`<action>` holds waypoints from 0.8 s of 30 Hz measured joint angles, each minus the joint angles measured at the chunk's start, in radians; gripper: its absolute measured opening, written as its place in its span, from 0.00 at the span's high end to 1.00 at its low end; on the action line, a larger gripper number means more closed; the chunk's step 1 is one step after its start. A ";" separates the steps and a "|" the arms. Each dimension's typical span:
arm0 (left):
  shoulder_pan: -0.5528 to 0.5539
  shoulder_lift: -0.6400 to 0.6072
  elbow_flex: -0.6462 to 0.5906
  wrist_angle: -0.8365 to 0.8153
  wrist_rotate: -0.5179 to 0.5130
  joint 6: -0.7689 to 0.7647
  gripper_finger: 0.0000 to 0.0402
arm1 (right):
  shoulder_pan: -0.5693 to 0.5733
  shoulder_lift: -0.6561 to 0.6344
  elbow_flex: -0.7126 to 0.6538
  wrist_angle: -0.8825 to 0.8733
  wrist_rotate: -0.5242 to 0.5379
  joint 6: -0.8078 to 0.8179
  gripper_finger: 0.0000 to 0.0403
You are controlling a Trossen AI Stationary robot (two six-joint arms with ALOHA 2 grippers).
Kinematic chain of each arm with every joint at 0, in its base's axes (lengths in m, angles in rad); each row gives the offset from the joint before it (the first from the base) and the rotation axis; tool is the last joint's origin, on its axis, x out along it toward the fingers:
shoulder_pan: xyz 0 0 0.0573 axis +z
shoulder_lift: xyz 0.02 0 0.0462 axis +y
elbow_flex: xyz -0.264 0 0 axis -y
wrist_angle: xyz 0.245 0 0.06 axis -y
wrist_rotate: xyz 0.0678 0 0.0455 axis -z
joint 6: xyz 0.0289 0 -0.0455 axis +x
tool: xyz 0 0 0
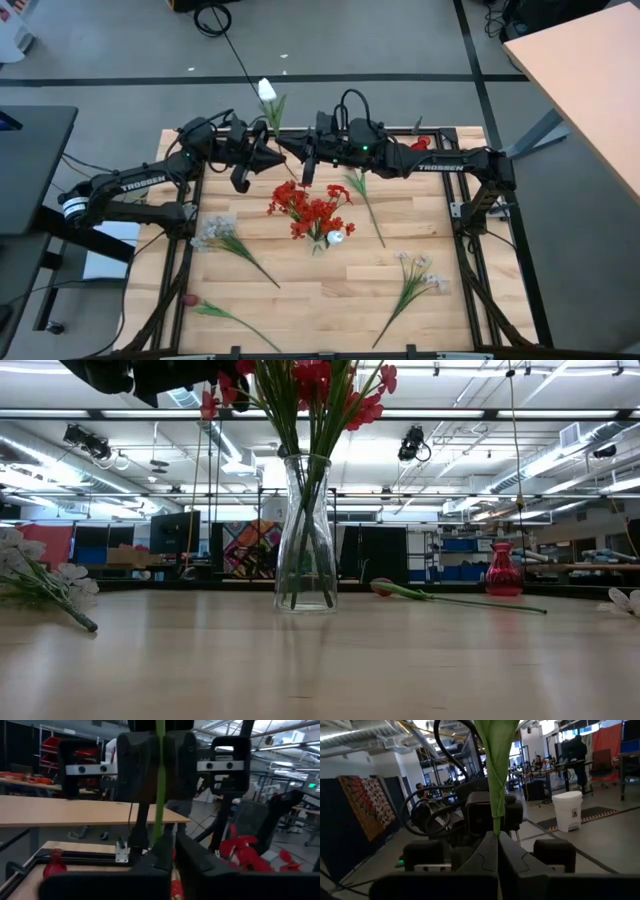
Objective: Sort flowers into vase by color
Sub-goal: Put the white flower into the transparent vase
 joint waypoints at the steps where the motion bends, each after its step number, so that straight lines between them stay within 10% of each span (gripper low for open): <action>1: 0.000 0.000 0.000 0.000 -0.001 -0.001 0.97 | 0.000 -0.002 0.000 0.003 0.003 -0.010 0.99; 8: 0.005 -0.021 0.000 -0.014 -0.061 0.012 0.82 | -0.003 -0.041 0.000 0.010 0.128 -0.119 0.99; 16: 0.014 -0.028 0.000 -0.004 -0.164 0.022 0.53 | -0.019 -0.042 0.000 -0.001 0.024 -0.087 0.99; 24: -0.009 -0.010 0.001 0.016 -0.132 0.016 0.54 | -0.023 -0.041 0.000 -0.018 -0.003 -0.060 0.99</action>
